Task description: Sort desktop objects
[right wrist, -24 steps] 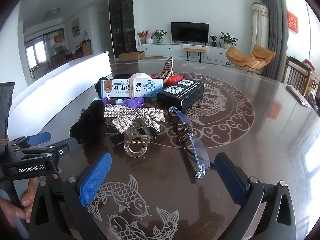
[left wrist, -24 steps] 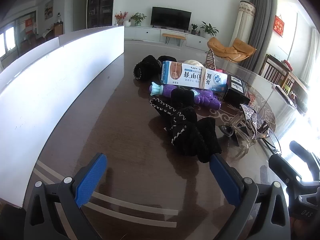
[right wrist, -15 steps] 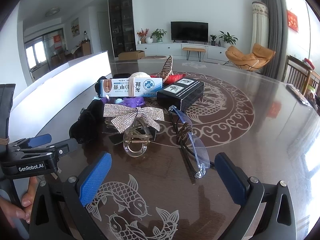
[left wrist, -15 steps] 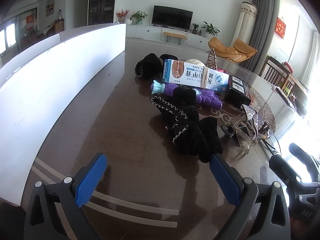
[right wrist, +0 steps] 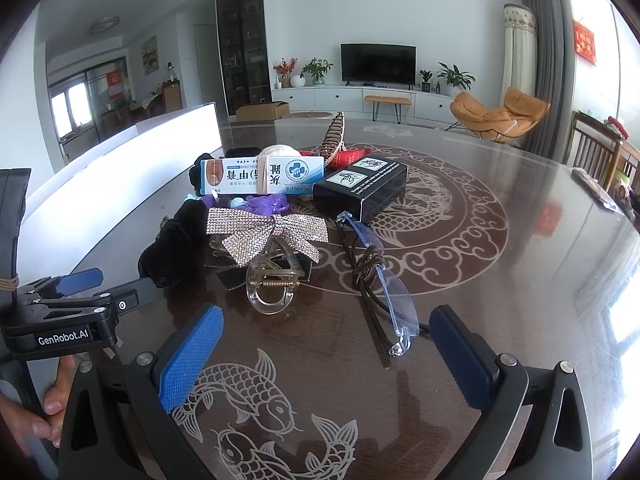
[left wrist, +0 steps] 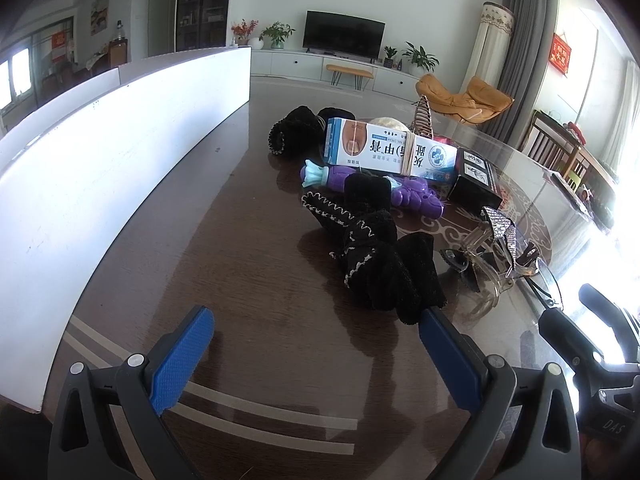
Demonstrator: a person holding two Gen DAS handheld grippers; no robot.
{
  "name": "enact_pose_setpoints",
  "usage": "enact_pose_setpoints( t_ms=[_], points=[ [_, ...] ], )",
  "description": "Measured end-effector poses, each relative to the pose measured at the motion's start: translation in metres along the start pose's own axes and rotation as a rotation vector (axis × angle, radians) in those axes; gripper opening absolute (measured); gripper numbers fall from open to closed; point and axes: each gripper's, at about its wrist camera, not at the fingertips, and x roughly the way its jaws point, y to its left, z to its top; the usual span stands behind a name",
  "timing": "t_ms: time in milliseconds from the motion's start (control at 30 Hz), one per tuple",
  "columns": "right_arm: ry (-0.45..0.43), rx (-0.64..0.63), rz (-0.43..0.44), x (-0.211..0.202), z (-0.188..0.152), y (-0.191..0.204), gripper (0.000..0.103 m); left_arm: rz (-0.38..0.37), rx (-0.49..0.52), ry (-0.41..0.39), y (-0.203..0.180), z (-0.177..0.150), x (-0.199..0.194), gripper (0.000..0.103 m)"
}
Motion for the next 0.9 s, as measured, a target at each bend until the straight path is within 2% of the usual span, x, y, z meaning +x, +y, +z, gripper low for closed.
enact_pose_setpoints(
  t_ms=[500, 767, 900],
  points=[
    [0.005, 0.000, -0.006, 0.001, -0.001, 0.000, 0.103, -0.001, 0.006, 0.006, -0.001, -0.001, 0.001, 0.103],
    [0.057, 0.006, -0.039, 0.010, 0.001, 0.000, 0.103, 0.013, 0.037, 0.046, 0.000, -0.002, 0.006, 0.103],
    [0.052, 0.008, -0.041, 0.010, 0.000, 0.000, 0.103, 0.021, 0.055, 0.058, -0.002, -0.004, 0.007, 0.103]
  ],
)
